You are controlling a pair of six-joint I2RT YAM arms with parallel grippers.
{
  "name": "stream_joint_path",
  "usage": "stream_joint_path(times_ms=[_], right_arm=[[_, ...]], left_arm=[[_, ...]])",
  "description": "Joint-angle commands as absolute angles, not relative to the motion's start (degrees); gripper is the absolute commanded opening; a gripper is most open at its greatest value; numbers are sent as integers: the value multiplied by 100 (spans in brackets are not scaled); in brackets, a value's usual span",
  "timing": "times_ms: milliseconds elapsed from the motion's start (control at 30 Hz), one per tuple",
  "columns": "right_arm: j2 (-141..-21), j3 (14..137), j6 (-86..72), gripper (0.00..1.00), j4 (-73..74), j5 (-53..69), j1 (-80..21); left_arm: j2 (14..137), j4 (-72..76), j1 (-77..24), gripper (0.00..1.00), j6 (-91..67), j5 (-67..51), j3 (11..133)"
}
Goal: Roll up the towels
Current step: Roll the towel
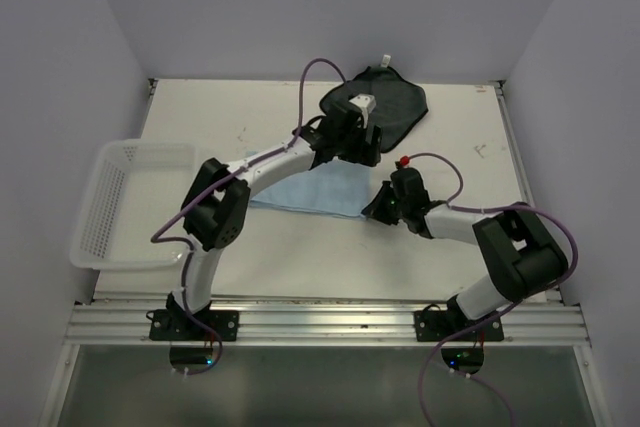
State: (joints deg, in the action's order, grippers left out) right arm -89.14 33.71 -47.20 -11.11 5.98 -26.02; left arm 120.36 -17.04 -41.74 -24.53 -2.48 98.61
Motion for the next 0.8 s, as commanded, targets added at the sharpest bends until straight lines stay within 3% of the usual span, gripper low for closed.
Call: stream_joint_path(times_ms=[0,433,700,767], right_arm=[[-8816,2971,-4676,0,-667,307,-2593],[-8183,2233,-5133,0,-1063,106,-2602],[-8253,2250,-5150,0,-1107,114,-2602],[-8288,2180,-5220,0,-1204,132,-2602]], left_arm=[[12172,-1661,-4289,86,-2496,-229,10107],[12436,-1266,-4438,70,-3032,-325,9967],[12559,-879,-4544,44,-3278,-378,9879],[12612,-879,-4596,42,-3304,-369,9923]])
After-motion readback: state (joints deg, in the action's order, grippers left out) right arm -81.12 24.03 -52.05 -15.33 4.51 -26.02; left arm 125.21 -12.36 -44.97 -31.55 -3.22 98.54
